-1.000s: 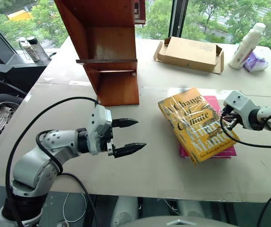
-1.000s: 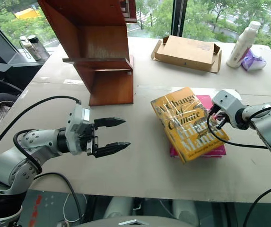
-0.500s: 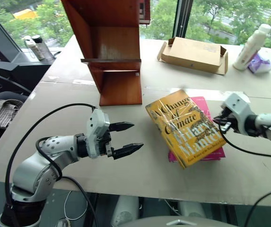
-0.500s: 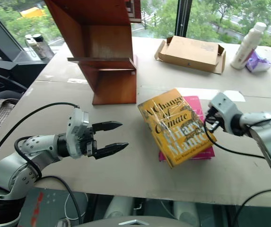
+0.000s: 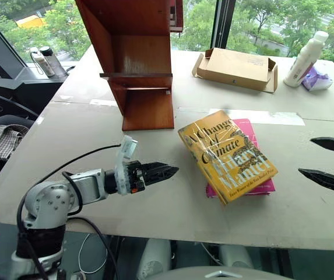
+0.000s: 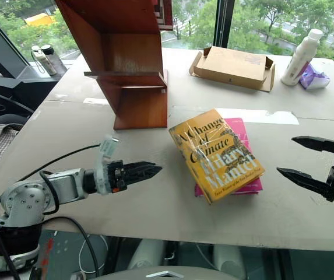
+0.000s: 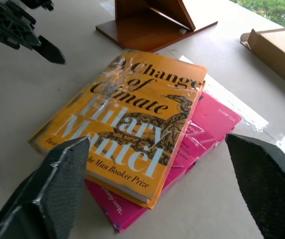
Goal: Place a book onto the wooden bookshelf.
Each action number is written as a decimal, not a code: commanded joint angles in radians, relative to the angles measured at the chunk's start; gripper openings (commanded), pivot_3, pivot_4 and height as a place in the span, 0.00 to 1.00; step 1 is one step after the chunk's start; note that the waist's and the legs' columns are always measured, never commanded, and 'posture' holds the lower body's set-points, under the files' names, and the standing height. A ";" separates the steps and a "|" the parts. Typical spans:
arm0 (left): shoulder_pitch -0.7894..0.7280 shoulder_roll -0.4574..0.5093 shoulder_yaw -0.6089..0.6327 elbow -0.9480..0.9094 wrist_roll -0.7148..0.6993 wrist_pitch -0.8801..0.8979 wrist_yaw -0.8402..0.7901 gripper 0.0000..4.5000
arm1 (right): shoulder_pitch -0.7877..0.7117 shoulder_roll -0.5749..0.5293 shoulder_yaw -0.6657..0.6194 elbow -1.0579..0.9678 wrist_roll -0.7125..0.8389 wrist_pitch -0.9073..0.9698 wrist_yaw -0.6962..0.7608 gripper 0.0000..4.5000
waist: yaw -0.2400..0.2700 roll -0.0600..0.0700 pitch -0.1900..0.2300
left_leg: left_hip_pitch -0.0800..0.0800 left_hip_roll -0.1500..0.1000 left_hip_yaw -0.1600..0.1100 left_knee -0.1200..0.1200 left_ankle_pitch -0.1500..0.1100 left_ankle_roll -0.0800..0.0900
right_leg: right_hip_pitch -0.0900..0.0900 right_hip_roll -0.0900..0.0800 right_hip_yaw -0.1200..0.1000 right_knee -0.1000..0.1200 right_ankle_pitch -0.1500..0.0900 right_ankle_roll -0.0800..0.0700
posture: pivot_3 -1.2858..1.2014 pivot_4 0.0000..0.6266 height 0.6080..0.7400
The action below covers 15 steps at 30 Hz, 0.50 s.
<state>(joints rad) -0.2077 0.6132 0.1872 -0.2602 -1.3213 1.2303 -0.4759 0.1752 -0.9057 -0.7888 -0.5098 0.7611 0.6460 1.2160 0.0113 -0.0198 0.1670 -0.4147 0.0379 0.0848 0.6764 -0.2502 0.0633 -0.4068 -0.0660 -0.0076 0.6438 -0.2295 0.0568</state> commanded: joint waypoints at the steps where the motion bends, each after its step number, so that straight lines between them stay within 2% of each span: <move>1: -0.052 -0.041 0.006 0.056 -0.130 0.050 0.106 1.00 | -0.020 -0.023 -0.043 0.003 0.058 -0.030 0.026 0.98 | 0.001 0.000 0.000 | 0.000 0.000 0.000 0.000 0.000 0.000 | 0.000 0.000 0.000 0.000 0.000 0.000 | 0.52 0.24 1.00; 7: -0.130 -0.126 -0.011 0.196 -0.236 0.070 0.242 1.00 | -0.018 -0.064 -0.050 0.029 0.115 -0.022 0.071 0.98 | 0.003 0.000 0.000 | -0.001 -0.001 -0.001 0.000 0.000 0.000 | 0.000 0.000 0.000 0.000 0.000 -0.001 | 0.52 0.24 1.00; 15: -0.223 -0.208 -0.047 0.319 -0.219 0.082 0.289 1.00 | -0.010 -0.120 -0.117 0.093 0.160 -0.010 0.129 0.98 | 0.002 0.000 0.000 | -0.001 -0.002 -0.001 0.000 0.000 0.000 | 0.000 0.000 0.000 0.000 0.000 -0.001 | 0.52 0.24 1.00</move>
<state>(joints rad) -0.4082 0.4201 0.1447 0.0544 -1.5269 1.3067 -0.1889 0.1798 -1.0044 -0.8567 -0.4253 0.8928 0.6322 1.3271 0.0132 -0.0199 0.1670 -0.4156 0.0364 0.0839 0.6764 -0.2502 0.0634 -0.4067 -0.0663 -0.0073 0.6437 -0.2296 0.0562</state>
